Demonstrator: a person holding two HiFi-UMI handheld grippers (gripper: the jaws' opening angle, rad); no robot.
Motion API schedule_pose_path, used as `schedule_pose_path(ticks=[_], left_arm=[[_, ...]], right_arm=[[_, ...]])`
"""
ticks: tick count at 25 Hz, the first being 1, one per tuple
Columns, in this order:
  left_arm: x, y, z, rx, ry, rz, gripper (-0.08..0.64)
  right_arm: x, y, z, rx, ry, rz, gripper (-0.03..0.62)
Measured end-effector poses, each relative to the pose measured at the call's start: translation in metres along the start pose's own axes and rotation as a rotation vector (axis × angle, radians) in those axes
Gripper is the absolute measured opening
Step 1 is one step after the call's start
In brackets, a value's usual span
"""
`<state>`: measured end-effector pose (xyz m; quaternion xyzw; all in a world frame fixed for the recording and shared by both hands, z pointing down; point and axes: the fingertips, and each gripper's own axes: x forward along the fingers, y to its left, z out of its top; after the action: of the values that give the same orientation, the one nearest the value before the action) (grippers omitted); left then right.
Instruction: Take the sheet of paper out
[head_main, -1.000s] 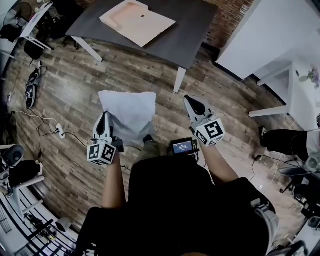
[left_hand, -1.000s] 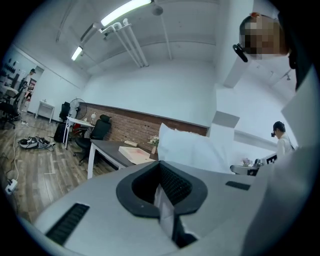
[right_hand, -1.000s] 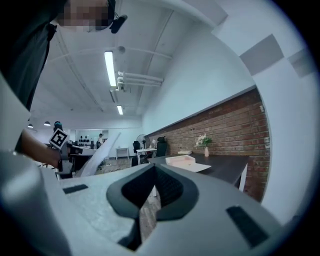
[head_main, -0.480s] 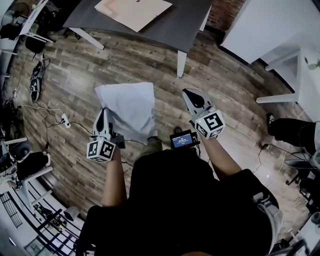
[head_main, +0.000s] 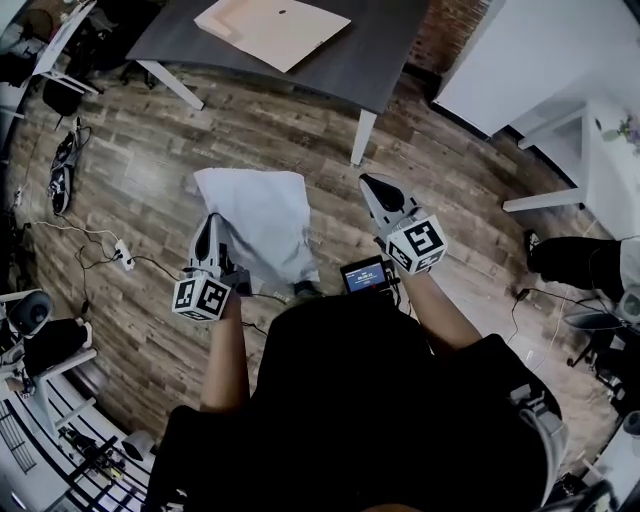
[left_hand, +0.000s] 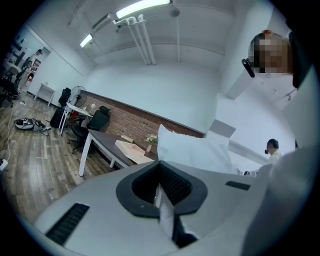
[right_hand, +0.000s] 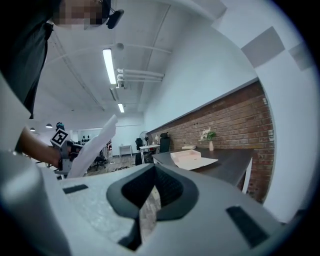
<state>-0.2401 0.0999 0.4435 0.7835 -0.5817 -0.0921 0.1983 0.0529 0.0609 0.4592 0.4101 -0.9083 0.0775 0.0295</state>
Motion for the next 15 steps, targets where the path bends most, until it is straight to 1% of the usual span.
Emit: schedule_pose_path(ticks=[6, 15], left_arm=[[-0.006, 0.019, 0.012, -0.025, -0.026, 0.005, -0.006], [-0.013, 0.028, 0.011, -0.055, -0.036, 0.017, -0.006]], right_arm=[[0.012, 0.01, 0.01, -0.014, 0.002, -0.004, 0.005], [0.02, 0.013, 0.01, 0.009, -0.001, -0.009, 0.005]])
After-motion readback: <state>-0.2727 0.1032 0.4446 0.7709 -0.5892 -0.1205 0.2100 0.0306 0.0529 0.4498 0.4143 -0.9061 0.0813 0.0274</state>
